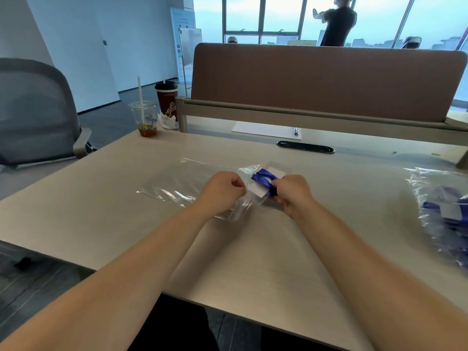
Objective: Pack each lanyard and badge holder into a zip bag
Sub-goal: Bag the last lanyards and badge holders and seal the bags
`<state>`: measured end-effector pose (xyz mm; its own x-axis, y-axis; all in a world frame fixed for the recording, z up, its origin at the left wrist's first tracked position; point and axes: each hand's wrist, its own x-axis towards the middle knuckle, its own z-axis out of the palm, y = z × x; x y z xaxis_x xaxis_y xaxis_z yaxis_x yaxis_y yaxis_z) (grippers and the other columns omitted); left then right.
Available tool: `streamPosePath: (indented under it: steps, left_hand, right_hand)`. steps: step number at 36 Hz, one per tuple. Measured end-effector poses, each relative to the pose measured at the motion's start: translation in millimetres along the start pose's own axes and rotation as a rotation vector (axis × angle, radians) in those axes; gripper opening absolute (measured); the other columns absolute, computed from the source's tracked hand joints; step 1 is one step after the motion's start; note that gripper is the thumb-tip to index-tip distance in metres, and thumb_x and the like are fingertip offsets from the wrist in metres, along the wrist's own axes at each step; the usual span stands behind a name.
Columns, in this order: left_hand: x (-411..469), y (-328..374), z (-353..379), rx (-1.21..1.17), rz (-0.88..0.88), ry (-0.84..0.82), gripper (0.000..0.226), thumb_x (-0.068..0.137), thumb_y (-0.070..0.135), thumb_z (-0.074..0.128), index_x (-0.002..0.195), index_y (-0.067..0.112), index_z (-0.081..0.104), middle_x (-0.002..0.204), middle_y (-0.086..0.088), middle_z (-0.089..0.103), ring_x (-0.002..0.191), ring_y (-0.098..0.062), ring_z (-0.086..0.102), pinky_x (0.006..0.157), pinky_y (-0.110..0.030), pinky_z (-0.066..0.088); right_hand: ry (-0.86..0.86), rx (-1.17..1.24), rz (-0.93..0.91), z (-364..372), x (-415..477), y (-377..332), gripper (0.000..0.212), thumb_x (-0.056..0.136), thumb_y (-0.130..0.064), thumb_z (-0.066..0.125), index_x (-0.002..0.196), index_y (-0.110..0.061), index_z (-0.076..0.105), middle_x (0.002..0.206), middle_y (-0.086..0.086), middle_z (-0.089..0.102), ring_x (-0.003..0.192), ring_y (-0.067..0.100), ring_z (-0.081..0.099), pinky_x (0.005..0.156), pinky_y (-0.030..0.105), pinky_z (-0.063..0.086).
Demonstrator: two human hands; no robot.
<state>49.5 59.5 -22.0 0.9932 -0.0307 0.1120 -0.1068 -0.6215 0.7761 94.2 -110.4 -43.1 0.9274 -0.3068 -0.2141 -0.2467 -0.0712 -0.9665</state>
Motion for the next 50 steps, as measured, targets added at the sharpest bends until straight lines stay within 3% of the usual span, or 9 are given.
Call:
streamPosePath:
  steps: [4, 10, 14, 21, 29, 33, 38, 46, 50]
  left_hand:
    - [-2, 7, 5, -0.123, -0.032, -0.011, 0.007, 0.086, 0.008, 0.065, 0.083, 0.005, 0.071, 0.074, -0.005, 0.065, 0.062, -0.016, 0.061, 0.072, -0.034, 0.059]
    - [-3, 12, 10, -0.201, -0.066, -0.008, 0.017, 0.085, 0.009, 0.067, 0.07, 0.016, 0.068, 0.068, 0.001, 0.063, 0.065, -0.016, 0.061, 0.074, -0.038, 0.061]
    - [-5, 15, 12, -0.153, -0.053, -0.023, 0.013, 0.084, 0.009, 0.067, 0.073, 0.016, 0.071, 0.068, 0.001, 0.066, 0.063, -0.02, 0.065, 0.073, -0.038, 0.059]
    - [-6, 20, 9, -0.231, -0.048, -0.024, 0.01, 0.085, 0.005, 0.066, 0.077, 0.009, 0.07, 0.076, -0.005, 0.066, 0.07, -0.02, 0.064, 0.065, -0.027, 0.061]
    - [-5, 19, 9, -0.171, -0.042, -0.017, 0.016, 0.086, 0.013, 0.067, 0.072, 0.019, 0.068, 0.08, -0.002, 0.069, 0.084, -0.027, 0.07, 0.082, -0.039, 0.059]
    - [-5, 20, 9, -0.061, -0.017, -0.016, 0.014, 0.087, 0.017, 0.065, 0.074, 0.021, 0.069, 0.075, 0.004, 0.066, 0.074, -0.016, 0.061, 0.069, -0.026, 0.049]
    - [-5, 21, 9, -0.046, -0.016, 0.008, 0.012, 0.086, 0.014, 0.065, 0.076, 0.017, 0.069, 0.073, 0.003, 0.064, 0.067, -0.012, 0.055, 0.057, -0.021, 0.041]
    - [-7, 18, 10, -0.026, -0.002, 0.004, 0.007, 0.085, 0.015, 0.065, 0.083, 0.015, 0.072, 0.076, 0.003, 0.065, 0.065, -0.01, 0.055, 0.054, -0.02, 0.04]
    - [-6, 17, 10, 0.016, 0.025, -0.007, 0.006, 0.084, 0.016, 0.068, 0.085, 0.015, 0.074, 0.076, 0.006, 0.065, 0.067, -0.008, 0.055, 0.056, -0.019, 0.04]
  right_hand:
    - [0.022, -0.015, -0.009, -4, 1, 2, 0.012, 0.074, 0.004, 0.059, 0.085, -0.001, 0.062, 0.095, 0.023, 0.067, 0.09, 0.04, 0.069, 0.074, 0.057, 0.06]
    - [0.006, 0.018, 0.018, -4, -1, 1, 0.045, 0.072, 0.004, 0.068, 0.115, -0.001, 0.059, 0.104, 0.019, 0.064, 0.091, 0.038, 0.068, 0.068, 0.05, 0.063]
    - [0.022, 0.028, 0.005, -4, -6, -3, 0.065, 0.066, 0.003, 0.068, 0.128, -0.006, 0.047, 0.106, 0.013, 0.059, 0.096, 0.034, 0.065, 0.075, 0.052, 0.061]
    - [0.02, -0.099, -0.05, -2, -17, -5, 0.074, 0.076, -0.002, 0.067, 0.142, -0.015, 0.037, 0.117, 0.009, 0.054, 0.103, 0.031, 0.061, 0.083, 0.049, 0.06]
    - [0.063, -0.252, -0.129, 1, -16, 1, 0.036, 0.08, -0.007, 0.068, 0.116, -0.009, 0.065, 0.108, 0.01, 0.069, 0.093, 0.027, 0.065, 0.085, 0.044, 0.059]
    - [0.052, -0.251, -0.109, 0, -15, 2, 0.023, 0.08, -0.009, 0.07, 0.103, -0.007, 0.068, 0.096, 0.01, 0.07, 0.086, 0.025, 0.066, 0.078, 0.04, 0.06]
    - [0.052, -0.341, -0.13, -2, -13, 2, 0.014, 0.086, -0.008, 0.065, 0.099, -0.006, 0.069, 0.086, 0.009, 0.065, 0.072, 0.018, 0.057, 0.057, 0.028, 0.044]
    - [0.015, -0.399, -0.177, -9, -19, -1, 0.007, 0.081, -0.011, 0.07, 0.087, -0.007, 0.067, 0.074, 0.005, 0.059, 0.07, 0.021, 0.054, 0.058, 0.028, 0.041]
    - [0.015, -0.356, -0.197, -6, -26, -4, 0.013, 0.081, -0.012, 0.071, 0.092, -0.009, 0.066, 0.083, 0.005, 0.062, 0.077, 0.022, 0.057, 0.066, 0.03, 0.042]
